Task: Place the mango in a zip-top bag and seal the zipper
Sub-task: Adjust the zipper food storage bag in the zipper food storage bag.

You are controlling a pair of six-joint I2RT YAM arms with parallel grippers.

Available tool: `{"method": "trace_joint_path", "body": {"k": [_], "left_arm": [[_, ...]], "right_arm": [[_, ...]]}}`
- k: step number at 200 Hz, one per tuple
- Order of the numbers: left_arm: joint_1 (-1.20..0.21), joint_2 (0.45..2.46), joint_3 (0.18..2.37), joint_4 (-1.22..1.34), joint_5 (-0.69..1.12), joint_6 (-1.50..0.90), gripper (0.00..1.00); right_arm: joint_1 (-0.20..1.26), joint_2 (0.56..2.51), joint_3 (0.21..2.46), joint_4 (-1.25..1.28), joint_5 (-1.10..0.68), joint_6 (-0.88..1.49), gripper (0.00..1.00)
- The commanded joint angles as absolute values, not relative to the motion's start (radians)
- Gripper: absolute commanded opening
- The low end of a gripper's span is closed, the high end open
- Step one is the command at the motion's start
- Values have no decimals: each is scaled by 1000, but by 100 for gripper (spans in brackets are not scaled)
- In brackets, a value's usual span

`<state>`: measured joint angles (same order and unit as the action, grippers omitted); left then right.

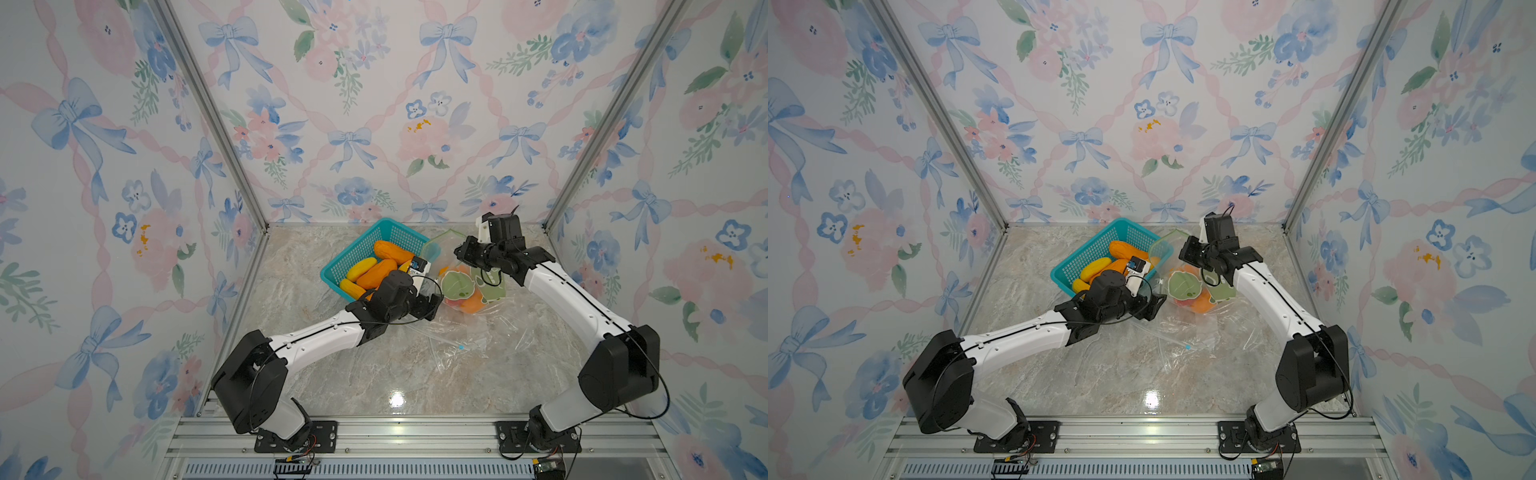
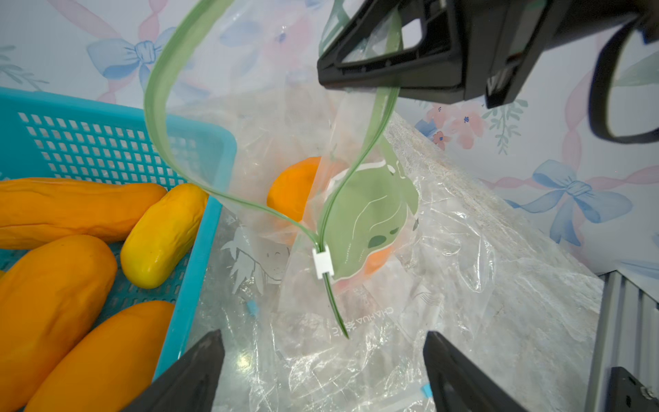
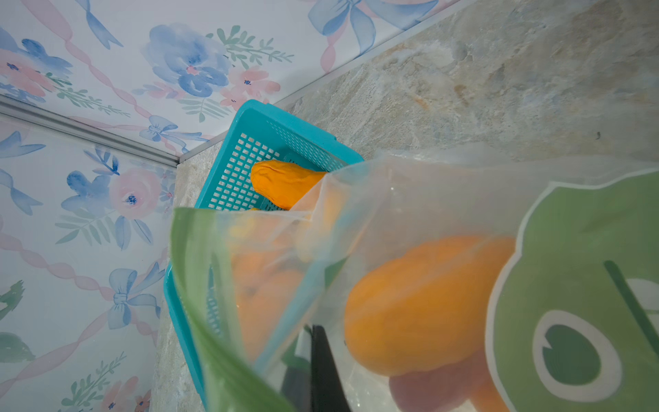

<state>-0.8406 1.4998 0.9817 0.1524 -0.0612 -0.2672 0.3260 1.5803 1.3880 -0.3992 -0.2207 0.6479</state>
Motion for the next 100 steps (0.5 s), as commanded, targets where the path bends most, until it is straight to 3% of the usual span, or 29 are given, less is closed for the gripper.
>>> {"method": "trace_joint_path", "body": {"k": [1,100], "left_arm": [[-875,1510,992,182,-237,-138,91],[-959,1563,867,490,-318,-165,90]], "right_arm": [[318,1566,1379,-364,-218,660,1],[315,1558,1372,-368,-215,655,0]]}}
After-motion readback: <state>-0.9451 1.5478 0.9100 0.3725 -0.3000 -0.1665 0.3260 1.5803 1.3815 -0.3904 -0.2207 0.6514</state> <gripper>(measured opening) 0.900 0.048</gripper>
